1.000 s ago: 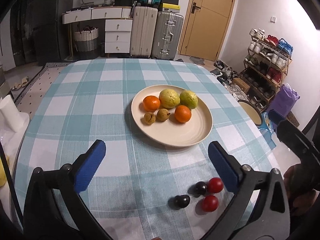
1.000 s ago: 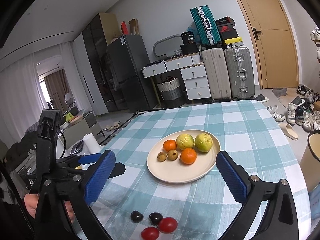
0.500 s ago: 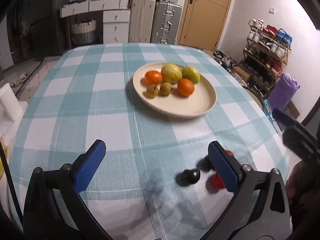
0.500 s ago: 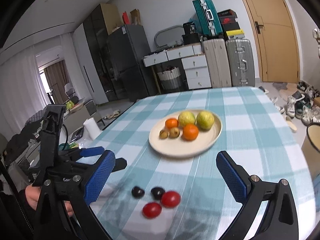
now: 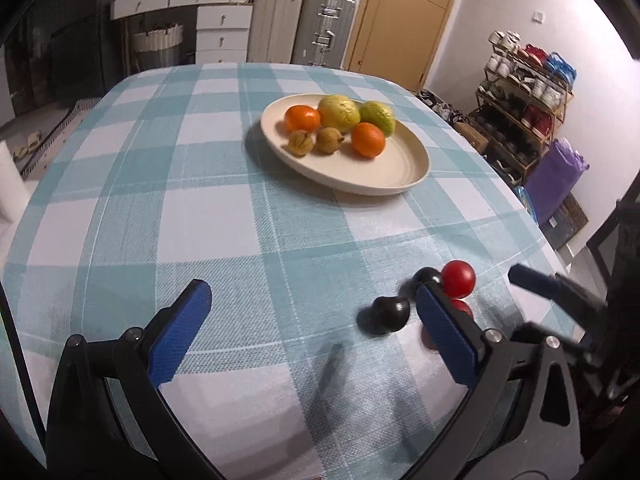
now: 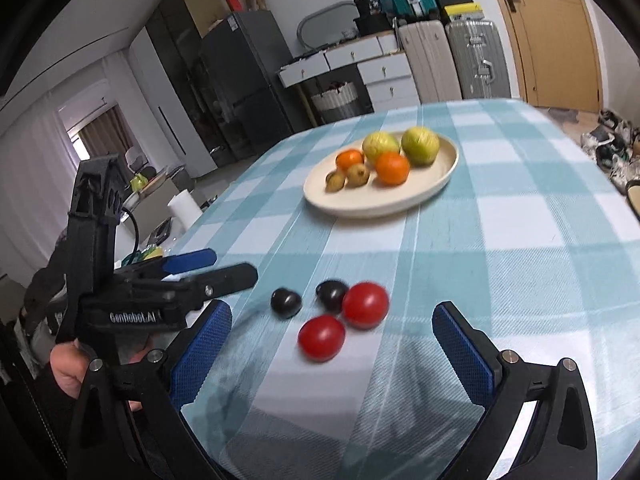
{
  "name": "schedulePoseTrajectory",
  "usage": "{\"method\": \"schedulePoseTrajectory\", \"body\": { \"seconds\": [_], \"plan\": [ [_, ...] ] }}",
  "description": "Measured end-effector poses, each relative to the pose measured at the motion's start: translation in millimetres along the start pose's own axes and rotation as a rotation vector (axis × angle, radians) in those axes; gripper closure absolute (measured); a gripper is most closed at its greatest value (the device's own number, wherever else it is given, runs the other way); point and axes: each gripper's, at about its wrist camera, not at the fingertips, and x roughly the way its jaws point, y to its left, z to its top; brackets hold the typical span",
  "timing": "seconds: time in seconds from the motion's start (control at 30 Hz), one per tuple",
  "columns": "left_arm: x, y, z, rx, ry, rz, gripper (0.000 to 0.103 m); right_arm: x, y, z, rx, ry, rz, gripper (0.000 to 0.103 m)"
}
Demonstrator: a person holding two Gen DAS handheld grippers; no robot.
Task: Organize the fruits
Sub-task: 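Grasp a red tomato with the right gripper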
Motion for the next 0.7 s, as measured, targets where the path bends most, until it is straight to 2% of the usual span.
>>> {"method": "schedulePoseTrajectory", "body": {
  "seconds": [0.5, 0.6, 0.63, 0.7],
  "plan": [
    [1.8, 28.2, -3.7, -0.058, 0.011, 0.036, 0.001, 25.5, 9.7, -12.2, -0.01, 0.076, 0.026, 0.003],
    [1.4, 29.3, -4.7, -0.058, 0.012, 0.041, 0.001, 28.2, 10.8, -11.8, -0.01, 0.078, 0.01, 0.01],
    [1.9, 29.4, -4.9, -0.059, 0.015, 0.04, 0.001, 29.8, 11.8, -11.5, -0.013, 0.085, 0.013, 0.016],
    [2.1, 28.9, -5.7, -0.057, 0.019, 0.037, 0.001, 31.7, 14.5, -11.0, -0.027, 0.086, -0.009, 0.023]
  ]
}}
